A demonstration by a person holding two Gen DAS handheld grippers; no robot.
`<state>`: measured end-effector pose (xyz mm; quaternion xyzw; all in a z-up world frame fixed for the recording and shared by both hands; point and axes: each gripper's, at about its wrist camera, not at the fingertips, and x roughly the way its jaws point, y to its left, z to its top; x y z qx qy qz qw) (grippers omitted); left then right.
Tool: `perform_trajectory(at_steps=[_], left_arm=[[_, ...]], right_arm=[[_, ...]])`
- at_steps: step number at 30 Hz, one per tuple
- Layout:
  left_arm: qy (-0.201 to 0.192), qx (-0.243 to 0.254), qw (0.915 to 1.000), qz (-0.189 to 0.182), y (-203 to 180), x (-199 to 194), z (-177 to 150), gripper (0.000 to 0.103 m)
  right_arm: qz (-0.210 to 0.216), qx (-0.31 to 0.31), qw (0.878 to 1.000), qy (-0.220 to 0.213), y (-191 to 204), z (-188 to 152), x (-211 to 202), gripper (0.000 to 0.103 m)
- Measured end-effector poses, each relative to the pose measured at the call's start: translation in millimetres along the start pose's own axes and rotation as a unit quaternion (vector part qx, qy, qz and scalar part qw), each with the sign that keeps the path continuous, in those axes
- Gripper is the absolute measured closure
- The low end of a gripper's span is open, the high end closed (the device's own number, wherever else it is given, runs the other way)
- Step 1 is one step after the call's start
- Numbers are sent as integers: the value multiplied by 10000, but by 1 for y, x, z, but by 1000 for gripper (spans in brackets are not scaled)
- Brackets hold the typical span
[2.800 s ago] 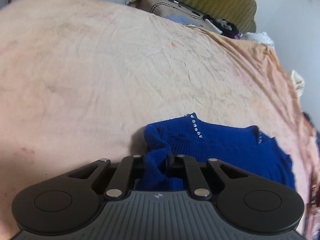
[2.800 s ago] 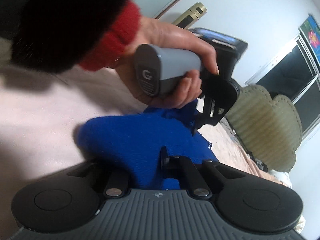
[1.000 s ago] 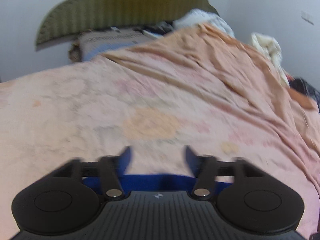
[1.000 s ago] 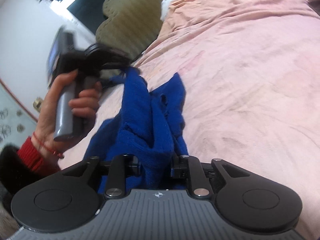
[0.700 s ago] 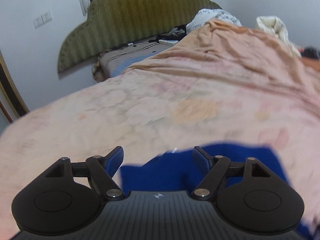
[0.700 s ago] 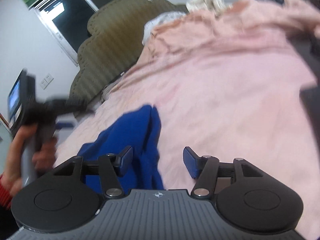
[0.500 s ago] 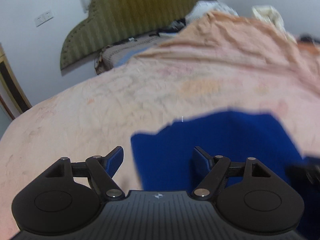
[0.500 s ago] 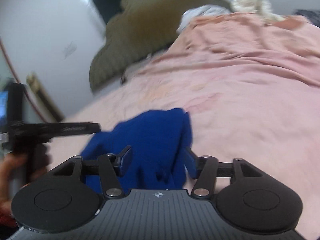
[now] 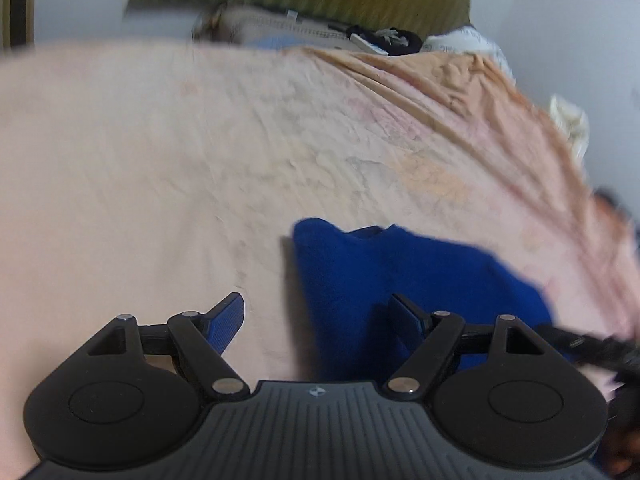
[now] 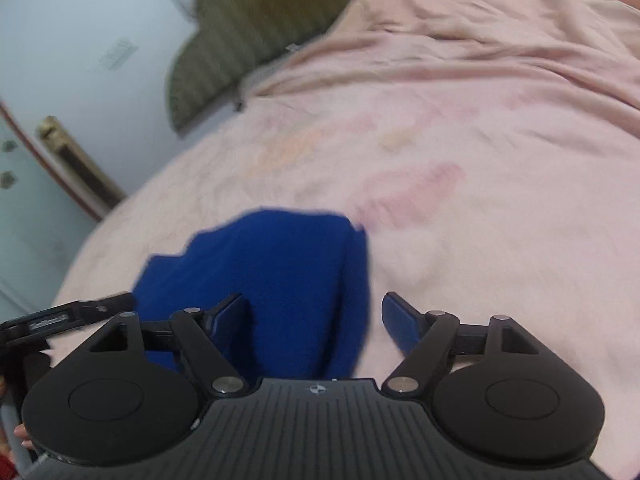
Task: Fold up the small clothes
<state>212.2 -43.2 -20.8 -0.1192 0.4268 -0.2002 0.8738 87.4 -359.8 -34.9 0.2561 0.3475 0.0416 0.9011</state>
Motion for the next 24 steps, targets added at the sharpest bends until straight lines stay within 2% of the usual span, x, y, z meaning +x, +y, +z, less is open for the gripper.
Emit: perform_trajectory(at_steps=[1,3,4,5,6,7,9,11,15,17,19,20,21,24], left_arm=[[87,-216,9995,-216,3,8,0,27],[181,-419,9975,-538,4,17,2,74],[198,-408,9969,-640,2,21,3,81],[137,-392,9973,-602,2,20,4,88],[25,-333,9978,-572,0,19,4,91],[-171,-238,9981,-537,0,16,4,92],[-486,2,9987,-178,-3,13,3,92],[-463,189,9987,94,-5,13,3,92],[-572,622,9961,255,-17,-23,-16,91],[-496,778,9957,26,-23,-44,-32,89],[-402,850,9955,-77,-26,-59,-51,66],[-307,852,9957,-172,-27,-65,-60,46],[-195,782,9963,-311,-25,-70,-71,37],[70,480,9961,-739,-20,-81,-98,37]], right_arm=[[143,23,9999,74,-1,3,5,33],[432,-40,9988,222,0,15,18,49],[484,-71,9984,268,1,18,25,58],[545,-77,9980,313,0,22,32,79],[583,-39,9977,333,0,25,38,83],[564,-57,9980,291,-1,27,39,85],[412,-301,9986,127,2,30,42,87],[200,-559,9982,56,8,25,43,87],[-357,-440,9981,-223,11,19,13,52],[-549,-420,9967,-419,16,8,-18,54],[-250,-359,9983,-383,13,-7,-42,43],[-23,-282,9992,-277,11,-16,-53,38],[138,-199,9995,-178,7,-25,-61,35],[325,10,9995,9,-3,-50,-79,35]])
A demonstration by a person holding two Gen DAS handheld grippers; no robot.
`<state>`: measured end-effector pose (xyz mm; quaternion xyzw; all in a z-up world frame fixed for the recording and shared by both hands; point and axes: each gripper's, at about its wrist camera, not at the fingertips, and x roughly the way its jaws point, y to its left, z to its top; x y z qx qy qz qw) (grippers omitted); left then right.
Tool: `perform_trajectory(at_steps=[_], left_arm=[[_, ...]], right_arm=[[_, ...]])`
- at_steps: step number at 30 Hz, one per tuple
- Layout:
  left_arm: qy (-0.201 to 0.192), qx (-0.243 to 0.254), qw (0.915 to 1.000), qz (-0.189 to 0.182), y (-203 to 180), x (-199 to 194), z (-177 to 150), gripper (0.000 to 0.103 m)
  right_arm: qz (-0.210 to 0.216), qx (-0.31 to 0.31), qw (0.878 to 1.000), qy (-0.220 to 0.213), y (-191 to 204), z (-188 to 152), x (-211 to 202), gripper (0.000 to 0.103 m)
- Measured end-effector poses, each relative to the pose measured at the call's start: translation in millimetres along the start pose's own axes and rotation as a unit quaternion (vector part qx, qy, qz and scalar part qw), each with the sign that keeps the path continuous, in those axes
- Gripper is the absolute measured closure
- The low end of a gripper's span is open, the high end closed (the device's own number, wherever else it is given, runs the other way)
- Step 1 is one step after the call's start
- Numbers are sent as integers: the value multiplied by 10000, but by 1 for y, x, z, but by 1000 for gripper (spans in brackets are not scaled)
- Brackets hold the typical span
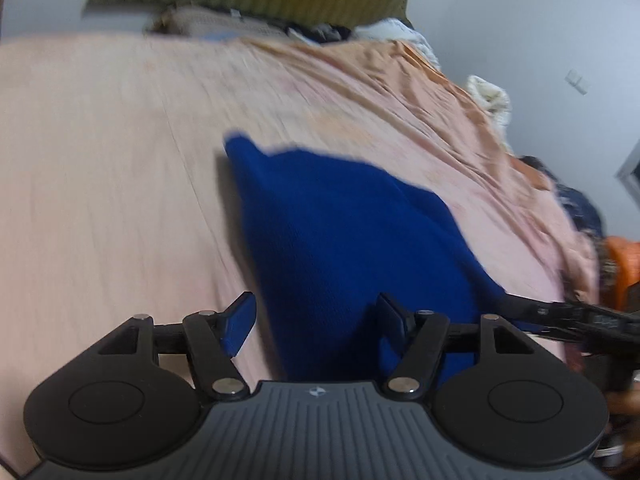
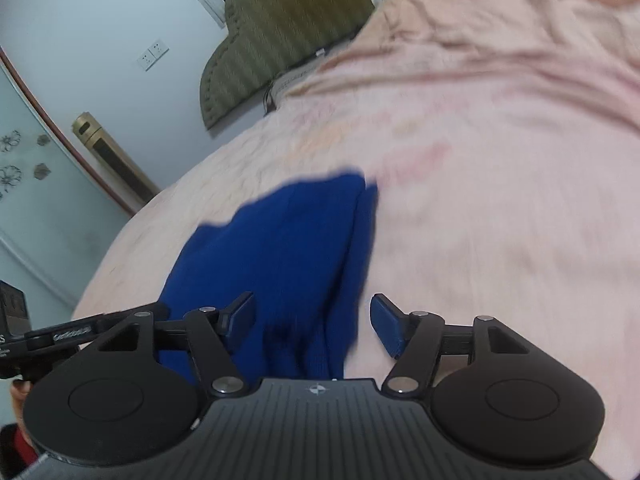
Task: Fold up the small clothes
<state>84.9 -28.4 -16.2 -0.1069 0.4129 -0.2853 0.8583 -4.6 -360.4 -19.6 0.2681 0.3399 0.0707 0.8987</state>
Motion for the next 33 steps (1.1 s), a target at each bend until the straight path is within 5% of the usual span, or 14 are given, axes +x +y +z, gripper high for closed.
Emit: perform_trajectory(at_steps=[2,4,6,9,13,16,18,20,21,23,26,31,32,33], left_arm=[[197,-180,9995,-160,1,-1,-12,38],[377,-311,9981,-367,3,1,-23,44],[428,-229,9980,-398,1,2,-28,83],[337,-449,9968,-568,9,-1,-26,91],[287,-341,9975,-541,13,-11,-25,92],[313,-23,9990,-319,4,-11,-24,87],[223,23,9994,-245,3,-9,-12,65],[66,-158,9997,-170,9,-4,5,28],[-118,-263,9995,-108,14,0,13,21],[-252,-424,9988,-51,25,12,33,21],[60,-863,9957,-320,46,44,59,21],[47,-1340,9852,-1069,71,84,89,23],[66,-1415,9835,-1123,74,91,91,35],[95,-1416,9840,-1080,74,97,93,64]], right_arm=[[11,84,10000,4,-3,-15,-12,35],[72,172,9998,8,-6,-28,-21,47],[60,151,9999,36,-5,-37,-27,76],[-5,231,9997,81,-5,-46,-22,95],[480,356,9982,44,0,-51,-30,96],[11,-254,9992,317,12,-55,-24,84],[4,-107,9997,224,9,-46,-21,60],[77,92,9999,-13,3,-31,-17,37],[99,102,9999,-86,0,-24,-13,28],[61,315,9995,-48,-8,-6,6,30],[252,516,9983,81,-19,20,39,34],[908,647,9930,389,-34,50,85,49],[1051,738,9907,459,-39,55,93,57],[1138,865,9884,506,-45,60,100,69]])
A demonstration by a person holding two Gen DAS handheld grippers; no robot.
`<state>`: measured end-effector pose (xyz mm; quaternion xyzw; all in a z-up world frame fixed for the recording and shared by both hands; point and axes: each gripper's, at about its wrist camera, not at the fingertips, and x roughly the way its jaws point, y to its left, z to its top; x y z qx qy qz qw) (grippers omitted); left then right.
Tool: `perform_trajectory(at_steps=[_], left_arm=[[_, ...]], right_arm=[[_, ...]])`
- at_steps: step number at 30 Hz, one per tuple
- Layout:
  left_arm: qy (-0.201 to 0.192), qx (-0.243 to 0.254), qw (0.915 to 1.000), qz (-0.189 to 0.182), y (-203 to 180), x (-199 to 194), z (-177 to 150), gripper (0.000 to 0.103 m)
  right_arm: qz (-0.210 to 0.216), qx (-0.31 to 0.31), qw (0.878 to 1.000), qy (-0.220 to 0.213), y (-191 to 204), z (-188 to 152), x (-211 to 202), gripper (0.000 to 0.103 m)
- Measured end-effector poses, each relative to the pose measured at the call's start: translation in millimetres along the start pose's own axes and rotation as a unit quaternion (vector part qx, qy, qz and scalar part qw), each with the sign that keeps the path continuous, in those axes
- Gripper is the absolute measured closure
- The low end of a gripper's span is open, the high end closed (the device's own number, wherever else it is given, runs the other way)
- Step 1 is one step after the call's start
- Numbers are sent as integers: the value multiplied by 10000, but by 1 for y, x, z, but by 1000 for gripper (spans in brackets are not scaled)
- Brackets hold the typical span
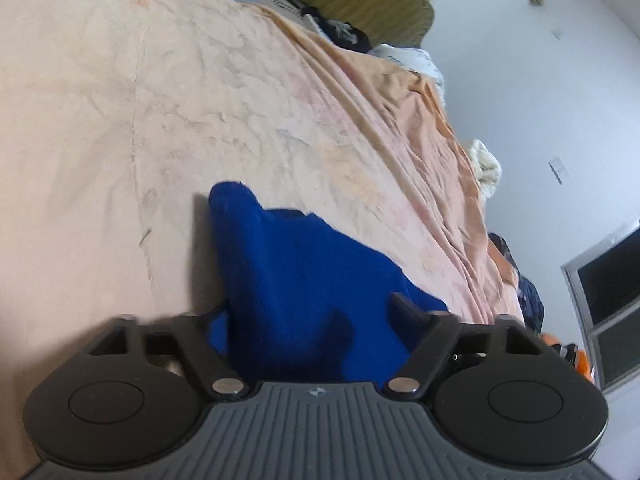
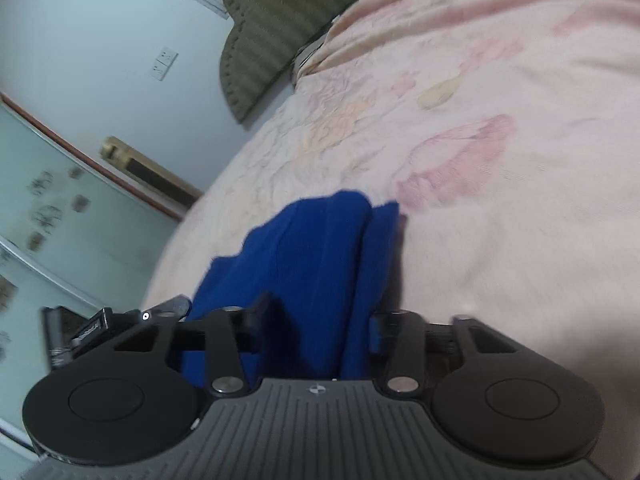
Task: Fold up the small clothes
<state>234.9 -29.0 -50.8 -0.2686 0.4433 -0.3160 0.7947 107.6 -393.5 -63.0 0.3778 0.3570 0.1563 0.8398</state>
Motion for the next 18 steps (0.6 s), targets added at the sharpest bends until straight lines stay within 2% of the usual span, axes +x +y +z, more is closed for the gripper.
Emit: perform_trajectory(at_steps=[1,2,5,10,13,15,16,18], left_arm=[[83,128,9998,112,-3,7,1,75],[132,322,9992,197,-6,11,1,80],[-139,1071,9936,338,-23,4,-5,83],[-580,1999,9764,580,-54,6,2,83],[-638,2561,9586,1072,-65,26,5,81],[-565,2725,9492,1472,-68,36,2,76],[-585,2704,9481,1565,-68,36,1,75],[-745,2589,9494,1612,-69,27,-4,70]], right_arm=[[28,98,9999,28,-4,4,4,74],[66,138,9999,44,-6,6,8,86],[22,55,9999,-116,0,3,9,87],[-406,-493,9959,-645,28,1,4,89],[-648,-659,9907,-994,36,11,11,89],[-838,-755,9873,-1119,36,16,19,88],[-940,-721,9862,-1158,33,17,23,88],[-991,-642,9865,-1132,23,17,30,79]])
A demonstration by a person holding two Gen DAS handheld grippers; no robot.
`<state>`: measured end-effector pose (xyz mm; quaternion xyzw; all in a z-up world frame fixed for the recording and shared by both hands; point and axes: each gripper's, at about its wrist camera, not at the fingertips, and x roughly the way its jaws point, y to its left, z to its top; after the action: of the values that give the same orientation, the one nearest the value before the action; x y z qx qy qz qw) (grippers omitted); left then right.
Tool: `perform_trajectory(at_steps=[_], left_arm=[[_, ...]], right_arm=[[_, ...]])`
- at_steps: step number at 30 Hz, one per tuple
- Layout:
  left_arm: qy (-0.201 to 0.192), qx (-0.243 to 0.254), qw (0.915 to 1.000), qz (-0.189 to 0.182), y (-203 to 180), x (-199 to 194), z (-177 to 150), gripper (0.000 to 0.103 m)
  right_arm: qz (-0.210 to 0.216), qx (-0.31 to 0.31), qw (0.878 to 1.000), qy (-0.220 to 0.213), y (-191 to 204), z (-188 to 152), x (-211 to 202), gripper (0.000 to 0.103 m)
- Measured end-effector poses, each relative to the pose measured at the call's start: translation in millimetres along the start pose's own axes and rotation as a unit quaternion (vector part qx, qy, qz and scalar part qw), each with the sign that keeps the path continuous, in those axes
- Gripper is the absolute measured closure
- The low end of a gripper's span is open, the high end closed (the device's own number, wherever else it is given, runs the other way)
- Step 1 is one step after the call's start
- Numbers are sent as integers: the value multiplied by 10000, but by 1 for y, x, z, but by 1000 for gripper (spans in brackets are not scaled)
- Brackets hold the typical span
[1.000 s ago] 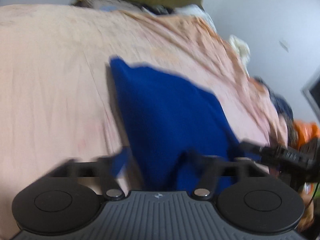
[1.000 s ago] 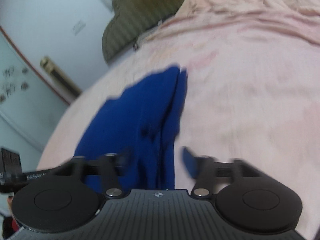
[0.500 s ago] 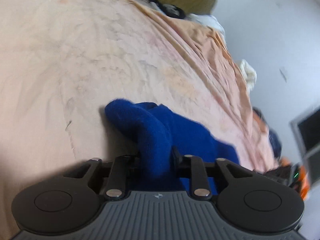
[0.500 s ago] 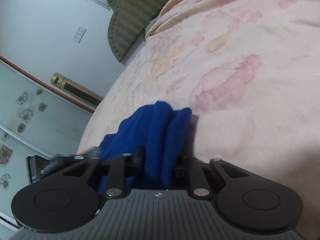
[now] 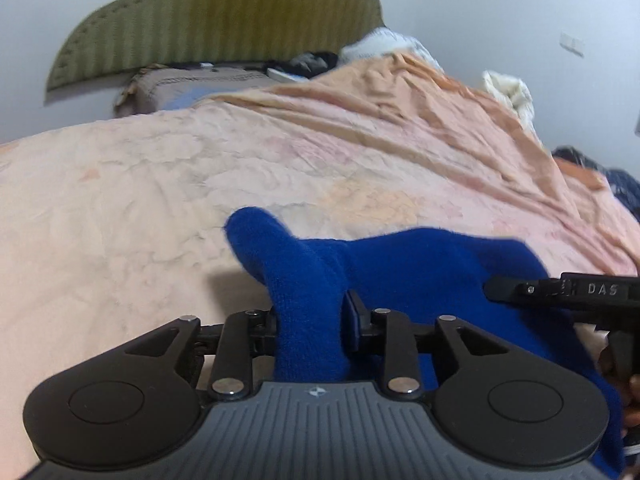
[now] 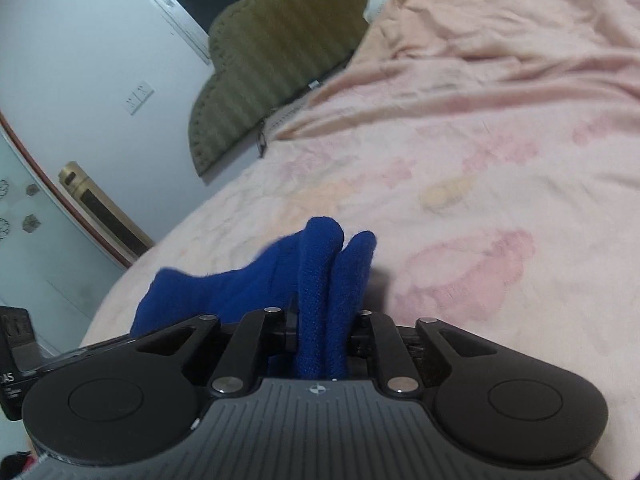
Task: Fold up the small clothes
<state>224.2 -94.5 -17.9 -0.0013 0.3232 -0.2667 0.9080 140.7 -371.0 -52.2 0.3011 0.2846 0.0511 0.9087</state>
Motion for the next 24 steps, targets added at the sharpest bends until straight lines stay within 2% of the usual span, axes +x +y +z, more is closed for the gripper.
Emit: perform_trajectory(at_steps=[1,3,4,5,9,13,19,24], left_arm=[[-37,-85,9999,94,0,-7,-2,64],[-110,-288,9994,155,-2,-23,-10,33],[-200,-378,9990,133,-4,-33,-17,29],[-267,-423,9987,126,-7,-42,-23,29],[-248,-584,9979,136,-20,-67,-52,29],[-29,-700,9975,94,-24,-61,-74,28],[-111,-739,9972,75,-19,-58,-77,19],[-19,-757,9971,66,-20,-58,-75,18]], right_arm=[[-54,61,10000,-38,-4,-1,0,71],[-61,281,9995,-140,-16,-2,-5,66],[-95,386,9990,-211,-21,-1,-9,64],[-169,454,9984,-277,-22,-1,-10,60],[-346,412,9980,-322,-22,-4,-15,55],[-585,-14,9977,-337,-11,-6,-15,46],[-995,-758,9916,-328,5,-10,-13,35],[-951,-776,9918,-364,2,-10,-13,30]])
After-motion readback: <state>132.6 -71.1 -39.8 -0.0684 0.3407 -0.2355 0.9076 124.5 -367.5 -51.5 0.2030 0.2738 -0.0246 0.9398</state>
